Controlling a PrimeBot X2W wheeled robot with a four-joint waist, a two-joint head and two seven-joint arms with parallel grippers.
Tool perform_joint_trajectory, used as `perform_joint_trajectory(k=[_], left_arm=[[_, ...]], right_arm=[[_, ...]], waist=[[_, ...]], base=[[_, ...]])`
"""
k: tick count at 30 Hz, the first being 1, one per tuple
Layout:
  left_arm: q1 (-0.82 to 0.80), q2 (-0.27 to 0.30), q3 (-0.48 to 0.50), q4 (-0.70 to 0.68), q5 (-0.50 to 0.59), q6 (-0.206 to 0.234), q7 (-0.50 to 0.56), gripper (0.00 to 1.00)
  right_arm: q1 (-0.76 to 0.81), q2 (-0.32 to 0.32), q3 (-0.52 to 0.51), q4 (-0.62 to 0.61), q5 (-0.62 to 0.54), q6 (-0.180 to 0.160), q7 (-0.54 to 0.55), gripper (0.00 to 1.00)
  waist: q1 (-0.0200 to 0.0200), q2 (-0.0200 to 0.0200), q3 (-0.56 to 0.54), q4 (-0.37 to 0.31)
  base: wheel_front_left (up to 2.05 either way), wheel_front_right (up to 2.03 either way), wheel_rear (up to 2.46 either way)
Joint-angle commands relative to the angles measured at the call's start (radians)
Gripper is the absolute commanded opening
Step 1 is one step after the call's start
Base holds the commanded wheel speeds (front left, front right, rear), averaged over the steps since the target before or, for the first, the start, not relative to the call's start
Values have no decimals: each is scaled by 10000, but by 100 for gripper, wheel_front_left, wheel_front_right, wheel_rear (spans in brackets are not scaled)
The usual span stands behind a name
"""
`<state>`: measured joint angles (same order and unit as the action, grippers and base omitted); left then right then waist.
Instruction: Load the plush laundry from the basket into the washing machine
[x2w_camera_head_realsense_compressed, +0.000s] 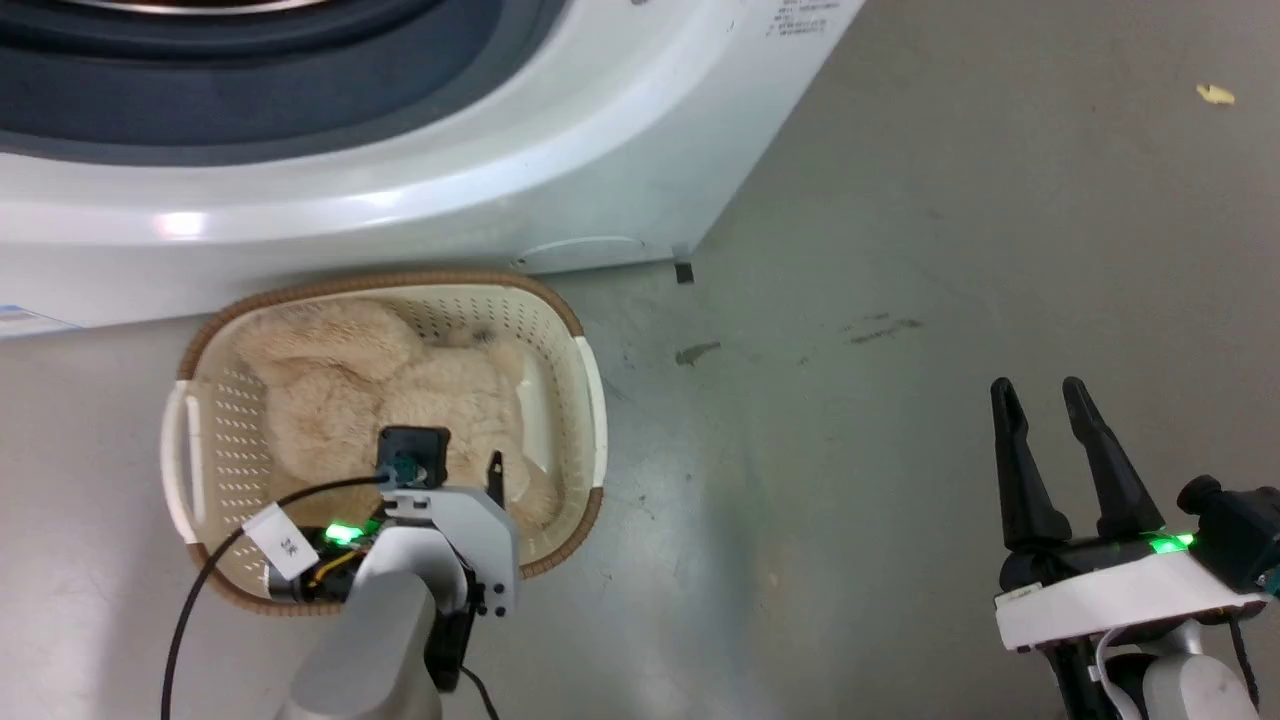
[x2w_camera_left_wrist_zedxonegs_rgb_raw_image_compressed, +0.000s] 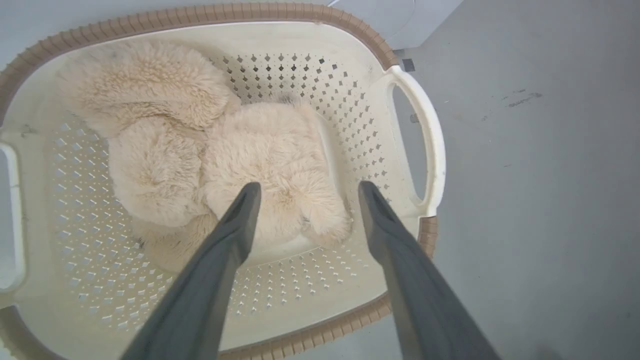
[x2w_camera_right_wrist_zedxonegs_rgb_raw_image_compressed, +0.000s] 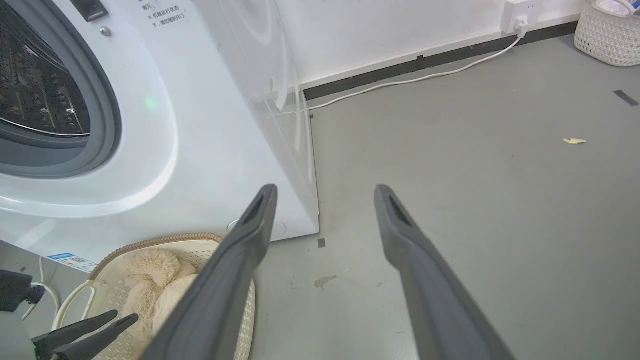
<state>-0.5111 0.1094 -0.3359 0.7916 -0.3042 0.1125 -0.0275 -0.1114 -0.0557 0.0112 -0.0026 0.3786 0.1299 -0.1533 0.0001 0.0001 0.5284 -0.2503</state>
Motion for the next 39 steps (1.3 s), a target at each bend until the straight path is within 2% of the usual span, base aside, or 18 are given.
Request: perform_joint_trajectory(k=[1, 12, 29, 35, 39], left_arm=[[-353, 117, -141, 313, -95, 58, 0, 100], [-1299, 870, -553, 1447, -616, 216, -413, 100], [-3231, 1848, -1340, 2970, -1253, 477, -398, 100], [-3972, 1765, -1760, 3576, -1548, 184, 418, 100], [-4501, 1896, -2039, 3984, -1681, 198, 737, 100]], right_arm=[[-213, -41, 60, 22, 187, 6, -137, 100], [-468, -105, 426, -35, 956, 6, -367, 100], [-1011, -191, 1221, -326, 2161, 7, -701, 100], [-1235, -193, 1364, -383, 2590, 7, -826, 100], [-1382, -185, 1436, -396, 2894, 7, -910, 100]], waist=[[-1, -1, 255, -138], [-1, -1, 1280, -473], [-1, -1, 2964, -1165], [-1, -1, 3601, -1437], [-1, -1, 3991, -1673]], base=[[0, 0, 0], [0, 0, 0], [0, 0, 0], [0, 0, 0], [0, 0, 0]])
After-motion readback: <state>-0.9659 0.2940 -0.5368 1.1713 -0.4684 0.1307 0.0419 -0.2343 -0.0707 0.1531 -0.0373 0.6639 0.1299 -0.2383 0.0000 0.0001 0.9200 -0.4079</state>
